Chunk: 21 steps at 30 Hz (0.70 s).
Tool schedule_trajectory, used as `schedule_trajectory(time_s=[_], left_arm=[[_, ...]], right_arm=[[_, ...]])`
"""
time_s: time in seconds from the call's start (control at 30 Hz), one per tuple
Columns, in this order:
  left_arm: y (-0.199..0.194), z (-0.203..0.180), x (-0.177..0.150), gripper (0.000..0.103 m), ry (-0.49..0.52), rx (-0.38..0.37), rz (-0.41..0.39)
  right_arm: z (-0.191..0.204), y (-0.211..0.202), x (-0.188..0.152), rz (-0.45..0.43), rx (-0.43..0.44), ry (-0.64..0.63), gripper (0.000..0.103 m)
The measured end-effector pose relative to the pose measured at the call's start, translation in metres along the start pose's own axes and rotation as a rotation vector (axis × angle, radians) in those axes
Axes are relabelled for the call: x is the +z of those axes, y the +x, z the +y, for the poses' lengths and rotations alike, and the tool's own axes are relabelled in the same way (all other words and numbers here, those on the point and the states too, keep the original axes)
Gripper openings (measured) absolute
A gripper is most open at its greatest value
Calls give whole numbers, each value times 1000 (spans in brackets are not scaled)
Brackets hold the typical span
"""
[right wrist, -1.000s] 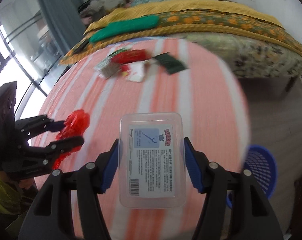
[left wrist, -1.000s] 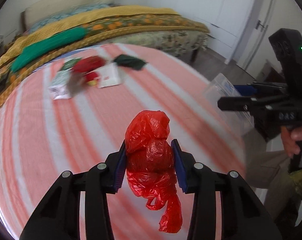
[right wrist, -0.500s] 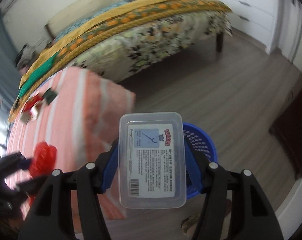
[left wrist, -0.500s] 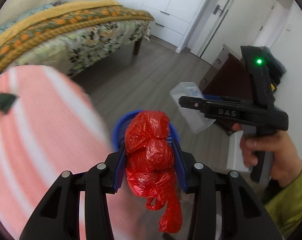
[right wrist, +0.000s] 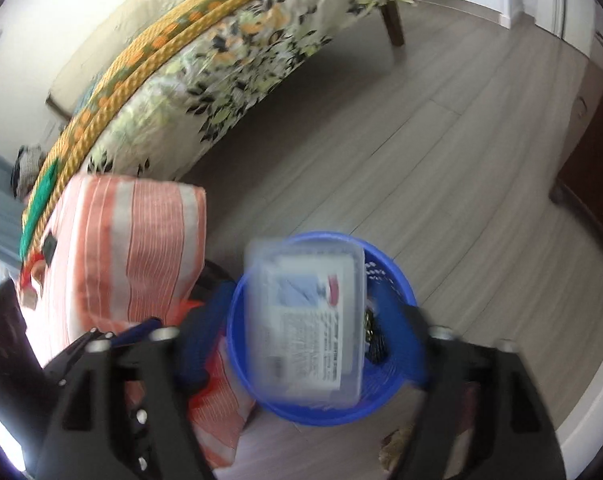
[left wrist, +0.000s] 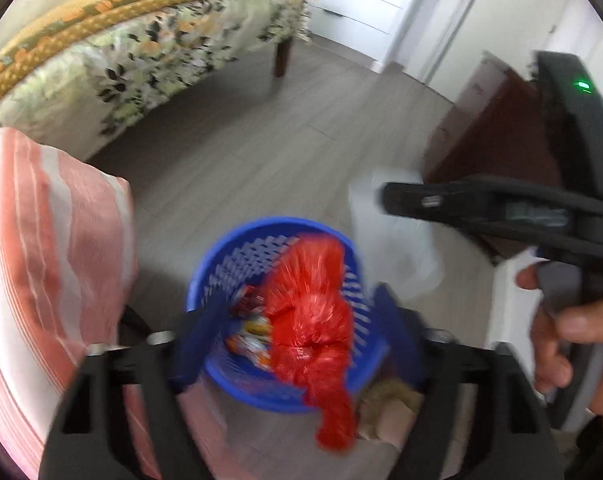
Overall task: Collect trash
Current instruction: 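Carry the red bag and clear box over the blue basket and open both tools, then move both open tools back over the bed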
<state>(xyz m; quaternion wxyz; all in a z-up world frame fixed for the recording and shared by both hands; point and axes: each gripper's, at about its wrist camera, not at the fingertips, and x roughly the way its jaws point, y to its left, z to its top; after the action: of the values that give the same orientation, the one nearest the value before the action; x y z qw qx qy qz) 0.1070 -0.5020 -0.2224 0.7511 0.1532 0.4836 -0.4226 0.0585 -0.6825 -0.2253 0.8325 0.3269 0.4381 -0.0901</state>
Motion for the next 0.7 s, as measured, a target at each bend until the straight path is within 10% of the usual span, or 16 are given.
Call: schedule_trajectory(time_s=[0.3,0.7], left_arm=[[-90,9,-13,97,6,22,-186],[-227,123,-163,98,-126,246,-184]], right_arm=[[12,-50,-6,-185,-71,-46,93],[183,-33,-126,-192,-37,-495,93]])
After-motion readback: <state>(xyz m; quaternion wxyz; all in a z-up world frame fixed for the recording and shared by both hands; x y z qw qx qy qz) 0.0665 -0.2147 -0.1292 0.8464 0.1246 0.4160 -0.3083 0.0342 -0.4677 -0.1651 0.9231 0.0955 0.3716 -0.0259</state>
